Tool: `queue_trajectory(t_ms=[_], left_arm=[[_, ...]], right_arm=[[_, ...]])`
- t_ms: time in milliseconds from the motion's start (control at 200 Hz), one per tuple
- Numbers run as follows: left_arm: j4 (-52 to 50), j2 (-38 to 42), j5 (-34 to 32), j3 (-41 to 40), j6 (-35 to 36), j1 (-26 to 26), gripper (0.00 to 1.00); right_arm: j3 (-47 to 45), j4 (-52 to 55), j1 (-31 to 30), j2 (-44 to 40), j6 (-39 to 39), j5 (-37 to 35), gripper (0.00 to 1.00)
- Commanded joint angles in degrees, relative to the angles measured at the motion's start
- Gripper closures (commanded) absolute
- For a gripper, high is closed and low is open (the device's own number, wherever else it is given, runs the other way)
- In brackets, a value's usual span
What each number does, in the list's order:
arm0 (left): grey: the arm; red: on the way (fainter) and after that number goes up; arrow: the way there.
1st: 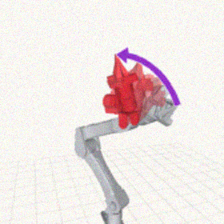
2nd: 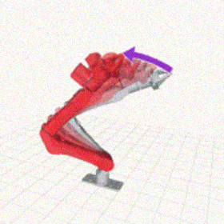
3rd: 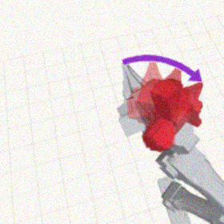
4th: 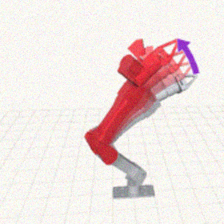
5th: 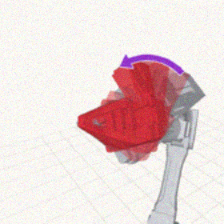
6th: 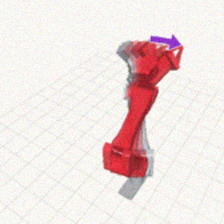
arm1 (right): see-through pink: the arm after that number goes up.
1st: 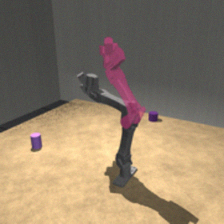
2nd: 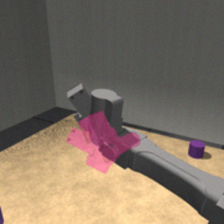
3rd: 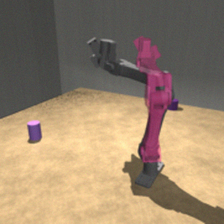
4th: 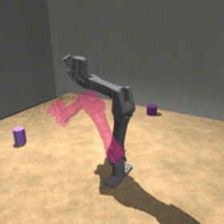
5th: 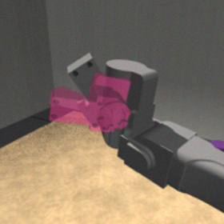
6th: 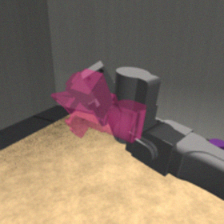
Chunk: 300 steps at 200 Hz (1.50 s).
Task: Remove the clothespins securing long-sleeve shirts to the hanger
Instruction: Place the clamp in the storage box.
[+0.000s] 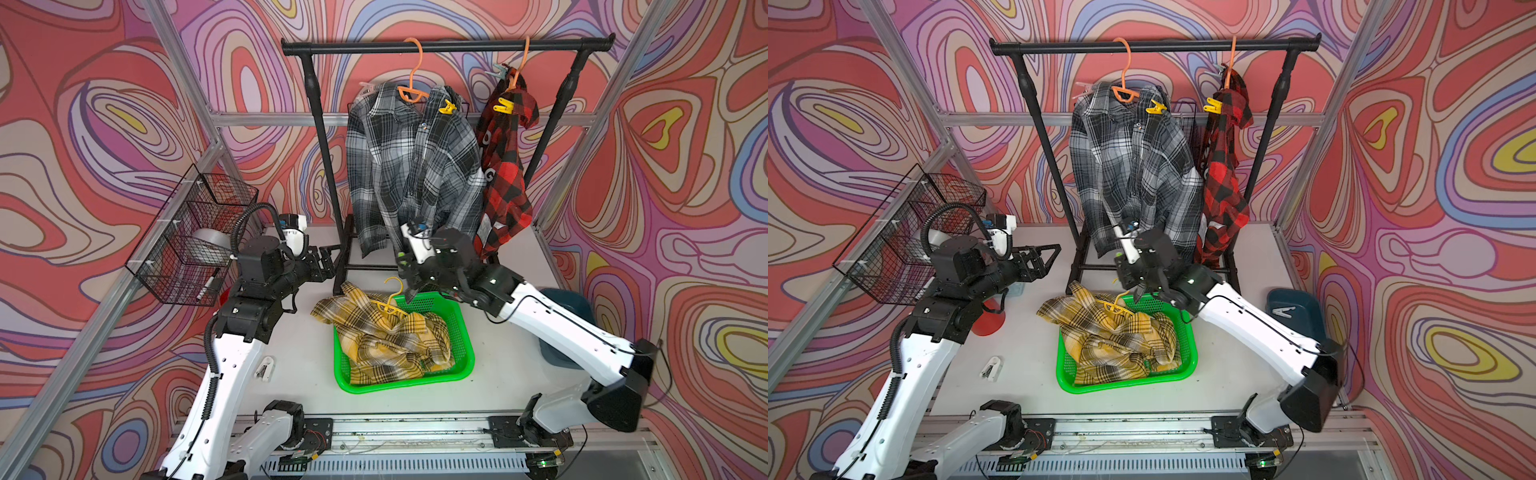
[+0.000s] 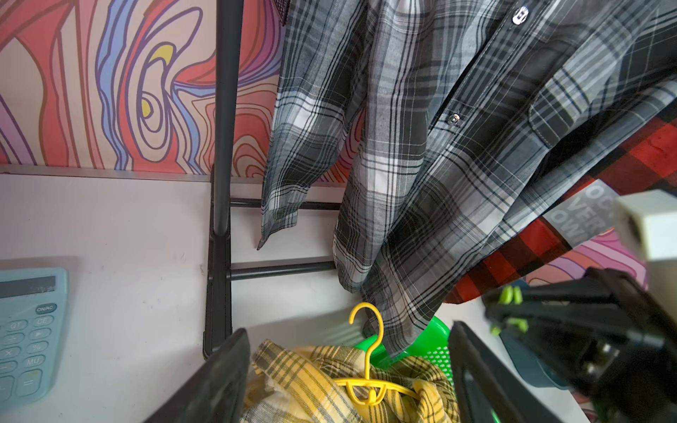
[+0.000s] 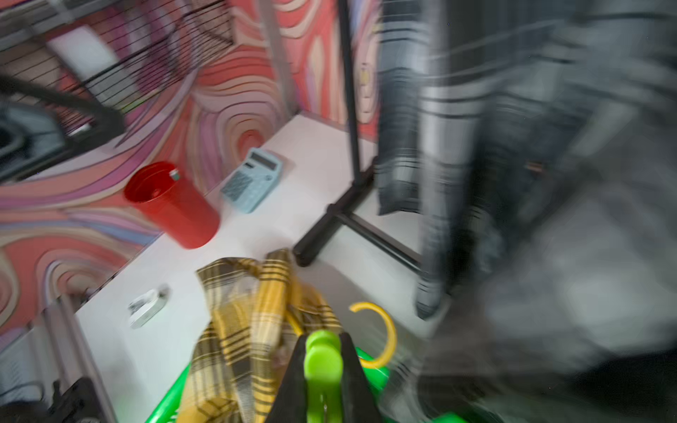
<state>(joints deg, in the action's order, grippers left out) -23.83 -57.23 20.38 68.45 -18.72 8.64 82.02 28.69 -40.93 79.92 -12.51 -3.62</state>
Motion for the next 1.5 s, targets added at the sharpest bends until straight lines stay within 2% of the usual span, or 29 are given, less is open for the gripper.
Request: queue_trajectory(t_ms=[0, 250, 371, 451, 601, 851, 941, 1042, 1127, 1217, 1292, 1437, 1497], left_arm=[[4.73, -0.06, -1.21, -1.12, 1.98, 0.05, 0.19], [6.23, -0.86, -2.12, -1.3, 3.49, -0.57, 0.19], [6.27, -0.78, -2.1, -1.67, 4.46, -0.79, 0.19], [6.22, -0.69, -2.27, -1.99, 5.09, -1.15, 0.2], [5.96, -0.34, -2.15, -2.31, 6.01, -1.63, 0.2], [5.06, 0.84, -3.41, -3.58, 7.87, -1.7, 0.19], [5.03, 1.29, -3.68, -3.89, 8.15, -1.7, 0.2], [4.99, 1.18, -4.02, -4.08, 8.6, -1.7, 0.2], [4.62, 0.9, -3.99, -3.7, 8.7, -1.73, 0.19], [4.03, 0.96, -3.95, -3.11, 8.87, -1.75, 0.19], [3.71, 0.98, -4.25, -2.97, 9.03, -1.76, 0.19], [3.36, 0.99, -4.56, -2.99, 8.75, -1.79, 0.19], [3.46, 0.98, -4.48, -3.11, 8.46, -1.79, 0.19]], right_arm=[[-5.95, 9.51, 8.45, -6.11, -8.85, -3.31, 1.0], [-16.94, 15.87, 32.3, -16.57, -13.3, -3.42, 1.0], [-22.46, 12.31, 46.56, -16.44, -13.87, 2.37, 1.0], [-25.28, 8.23, 52.68, -15.14, -15.75, 4.68, 1.0], [-28.81, 0.5, 56.26, -12.48, -19.44, 0.1, 1.0], [-32.4, -8.67, 62.54, -4.92, -21.14, -6.38, 1.0], [-33.07, -10.45, 65.52, -2.56, -21.81, -5.61, 1.0], [-32.89, -10.76, 65.98, 1.04, -22.52, -6.07, 1.0], [-32.71, -10.75, 66.12, 2.88, -22.9, -6.91, 0.67], [-32.8, -11.34, 66.33, 2.94, -22.84, -7.31, 0.5], [-32.71, -11.37, 66.33, 1.8, -22.91, -7.32, 0.45], [-32.36, -11.0, 66.33, -3.12, -22.48, -6.62, 0.42], [-31.45, -10.08, 66.24, -5.95, -21.56, -3.99, 0.42]])
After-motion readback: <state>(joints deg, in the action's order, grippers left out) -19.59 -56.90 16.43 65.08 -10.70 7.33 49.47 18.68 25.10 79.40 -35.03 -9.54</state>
